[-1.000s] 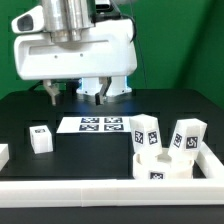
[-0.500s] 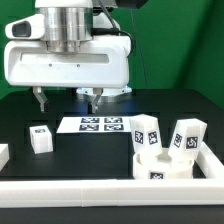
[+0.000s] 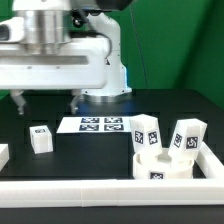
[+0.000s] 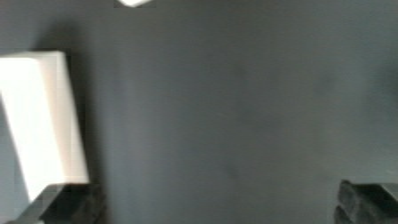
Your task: Assemble stool
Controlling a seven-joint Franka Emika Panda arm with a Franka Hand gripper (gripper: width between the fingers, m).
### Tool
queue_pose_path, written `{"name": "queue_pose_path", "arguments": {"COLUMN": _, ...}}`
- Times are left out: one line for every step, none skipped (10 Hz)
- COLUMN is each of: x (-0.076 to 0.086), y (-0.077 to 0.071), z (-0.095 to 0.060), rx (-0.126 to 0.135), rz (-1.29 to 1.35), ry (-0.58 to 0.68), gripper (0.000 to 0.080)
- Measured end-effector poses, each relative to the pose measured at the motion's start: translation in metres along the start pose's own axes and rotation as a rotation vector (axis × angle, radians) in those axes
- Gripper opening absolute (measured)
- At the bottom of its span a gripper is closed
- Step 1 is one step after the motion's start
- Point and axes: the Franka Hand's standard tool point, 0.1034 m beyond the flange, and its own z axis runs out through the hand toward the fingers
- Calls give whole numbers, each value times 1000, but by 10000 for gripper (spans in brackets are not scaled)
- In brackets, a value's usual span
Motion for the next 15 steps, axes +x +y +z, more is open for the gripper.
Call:
{"name": "queue_pose_path", "arguments": {"x": -4, "y": 8, "z": 4, "rx": -1, "rz": 6, "ry": -8, "gripper": 648}}
{"name": "queue_pose_path", "arguments": {"x": -5, "y": 9, "z": 6, "rx": -2, "rz": 8, "ry": -12, "gripper": 648}}
{"name": "queue_pose_path", "arguments": {"x": -4, "y": 7, "z": 6, "rx": -2, "rz": 5, "ry": -11, "gripper": 648}}
{"name": "queue_pose_path", "arguments": {"x": -5, "y": 6, "z": 6, "rx": 2, "rz": 4, "ry": -21, "gripper": 648}}
{"name": "queue_pose_path", "arguments": {"x": -6, "y": 6, "z": 7, "rx": 4, "rz": 4, "ry": -25, "gripper": 648}}
{"name": "queue_pose_path", "arguments": {"x": -9, "y": 4, "z": 8, "rx": 15, "rz": 2, "ry": -53, "gripper": 648}}
{"name": "queue_pose_path", "arguments": {"x": -16, "y": 1, "z": 14, "rx": 35, "rz": -29, "ry": -144, "gripper": 648}}
{"name": "queue_pose_path", "arguments": {"x": -16, "y": 0, "z": 20, "rx": 38, "rz": -49, "ry": -189, "gripper": 648}}
{"name": "queue_pose_path", "arguments": {"x": -22, "y": -5, "z": 25, "rx": 54, "rz": -56, "ry": -257, "gripper": 648}}
{"name": "queue_pose_path", "arguments": {"x": -23, "y": -9, "z": 23, "rx": 73, "rz": -49, "ry": -327, "gripper": 648}}
{"name": "queue_pose_path", "arguments": {"x": -23, "y": -10, "z": 24, "rx": 79, "rz": -57, "ry": -387, "gripper": 648}}
{"name": "queue_pose_path", "arguments": {"x": -25, "y": -13, "z": 25, "rx": 92, "rz": -57, "ry": -454, "gripper": 648}}
{"name": "queue_pose_path", "arguments": {"x": -23, "y": -14, "z": 26, "rx": 95, "rz": -61, "ry": -478, "gripper": 648}}
{"name": "queue_pose_path", "arguments": {"x": -17, "y": -9, "z": 25, "rx": 51, "rz": -101, "ry": -458, "gripper": 648}}
{"name": "queue_pose_path", "arguments": {"x": -10, "y": -6, "z": 24, "rx": 15, "rz": -154, "ry": -424, "gripper": 648}}
